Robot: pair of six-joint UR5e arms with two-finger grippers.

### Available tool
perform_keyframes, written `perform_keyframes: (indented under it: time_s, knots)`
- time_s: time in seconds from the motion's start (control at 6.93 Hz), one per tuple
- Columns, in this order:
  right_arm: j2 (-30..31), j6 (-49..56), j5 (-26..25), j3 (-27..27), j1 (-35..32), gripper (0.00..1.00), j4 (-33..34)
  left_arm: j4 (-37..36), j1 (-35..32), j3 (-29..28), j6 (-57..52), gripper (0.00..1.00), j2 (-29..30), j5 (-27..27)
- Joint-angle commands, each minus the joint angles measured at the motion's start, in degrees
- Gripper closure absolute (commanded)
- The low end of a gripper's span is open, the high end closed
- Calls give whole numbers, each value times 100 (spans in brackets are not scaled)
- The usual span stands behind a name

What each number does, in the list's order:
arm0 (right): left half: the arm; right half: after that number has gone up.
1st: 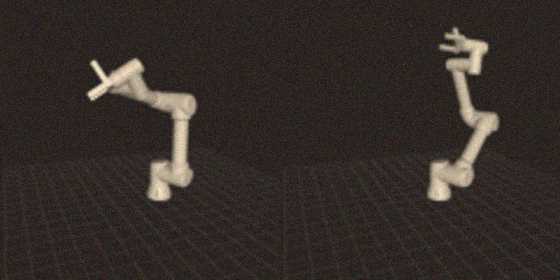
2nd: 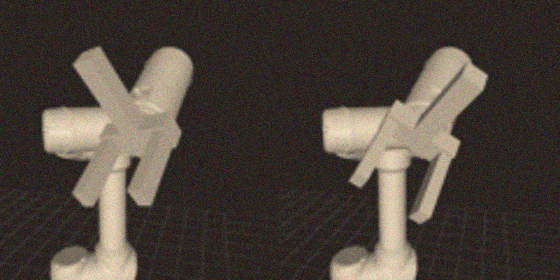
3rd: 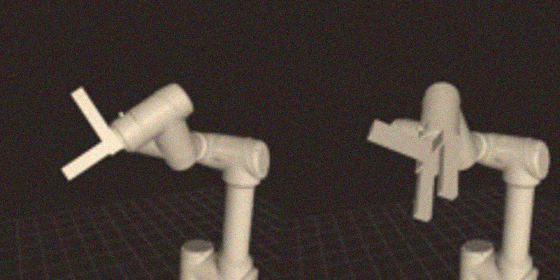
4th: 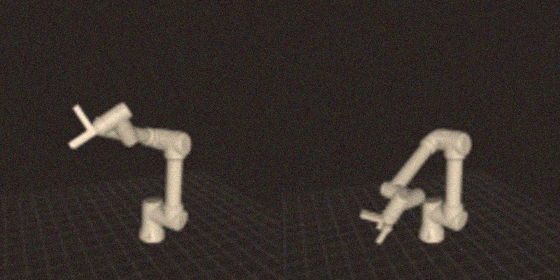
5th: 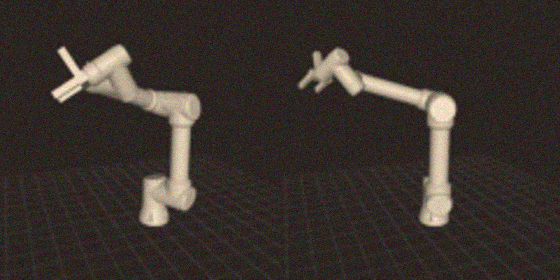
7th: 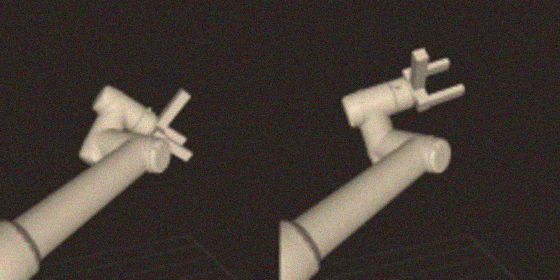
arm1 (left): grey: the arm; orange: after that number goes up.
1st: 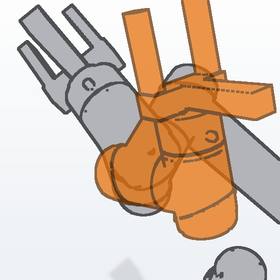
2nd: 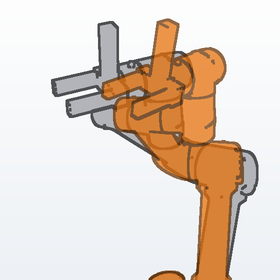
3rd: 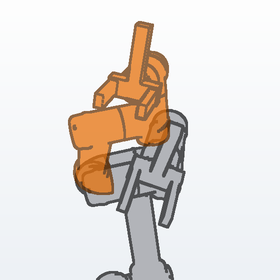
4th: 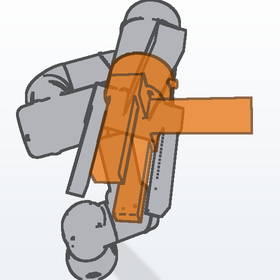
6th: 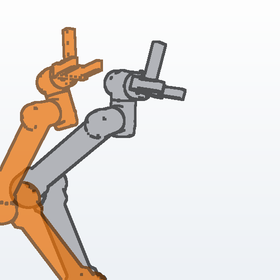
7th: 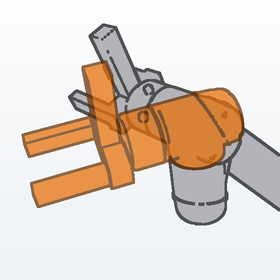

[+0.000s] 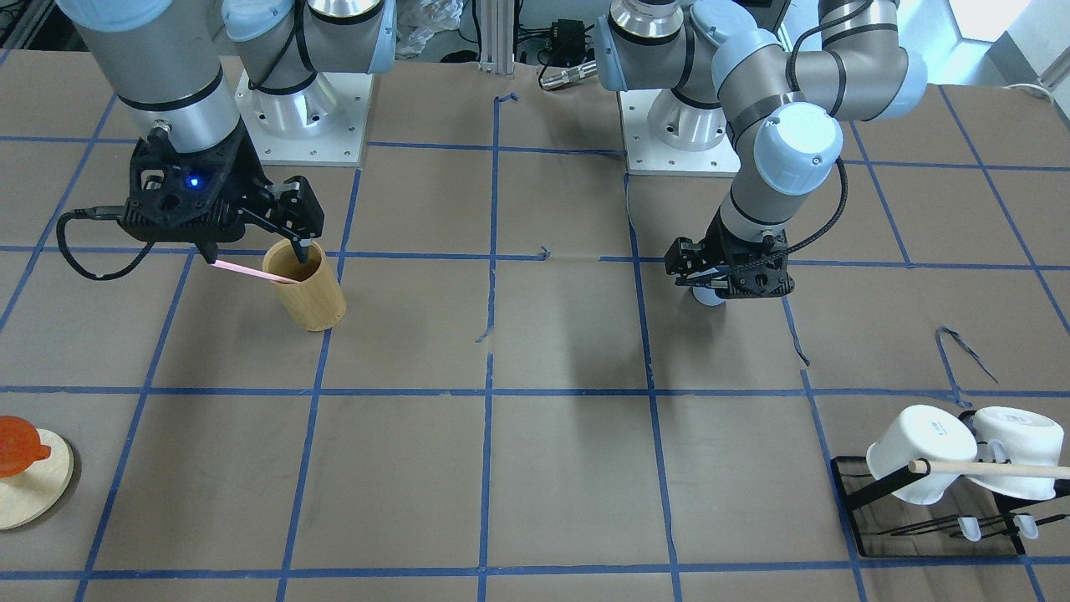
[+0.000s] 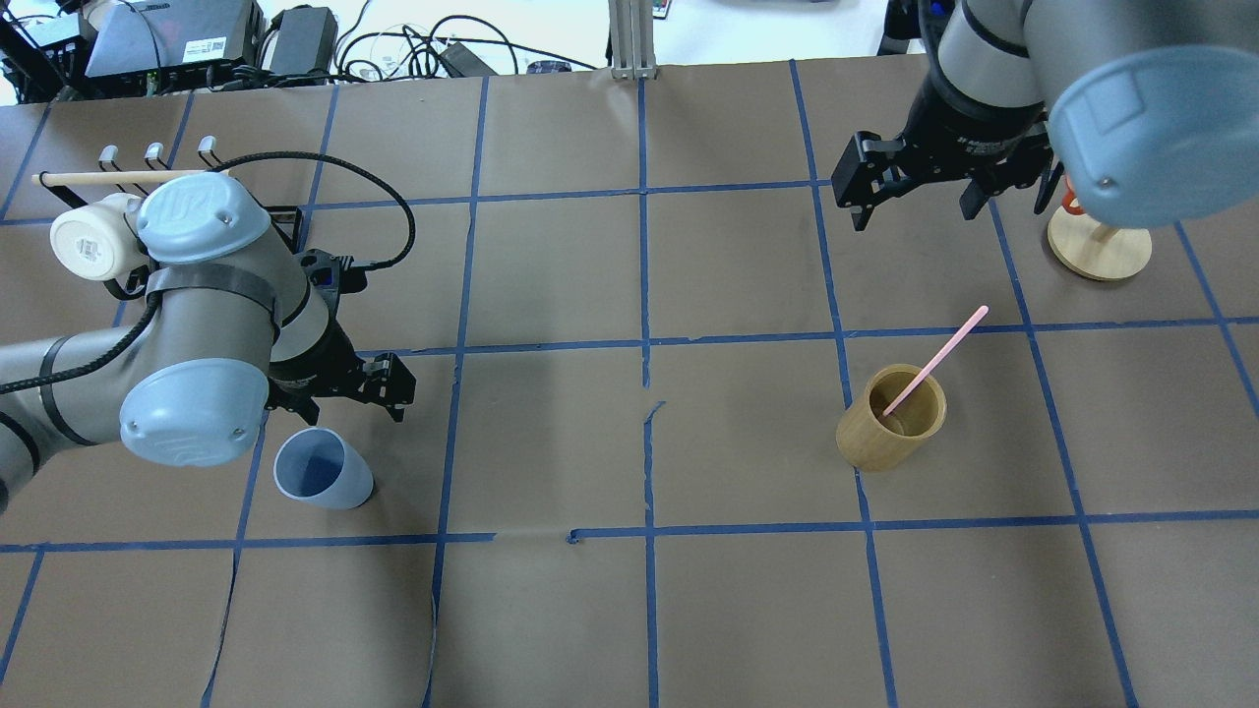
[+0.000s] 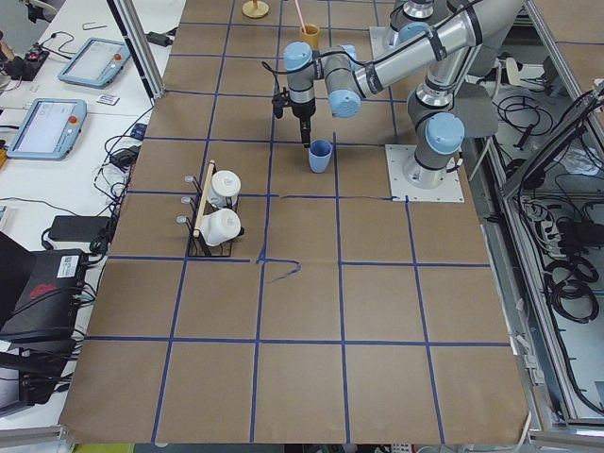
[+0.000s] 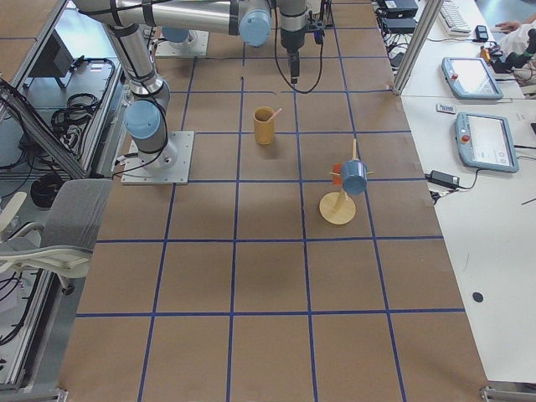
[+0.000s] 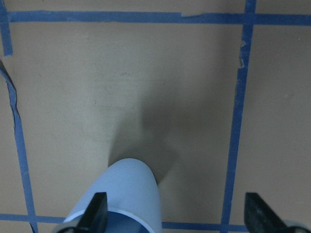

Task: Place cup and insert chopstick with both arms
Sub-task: 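Lower the left gripper onto the blue cup while the right descends to the chopstick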

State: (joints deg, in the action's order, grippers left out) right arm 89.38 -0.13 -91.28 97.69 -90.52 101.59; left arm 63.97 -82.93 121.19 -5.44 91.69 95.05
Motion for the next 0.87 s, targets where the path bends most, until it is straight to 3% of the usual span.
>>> perform_keyframes:
  time_s: [0.0, 0.58, 0.72]
  knots:
    - [36, -1593, -21, 92, 69, 0, -819, 124, -21, 45, 77, 0, -2, 92]
    - [-16, -1789, -196, 592, 621, 0, -641, 485, -39, 168, 183, 1, -99, 49]
    - [-34, -1441, -223, 741, 710, 1, -301, 468, -30, 194, 114, 54, -3, 49]
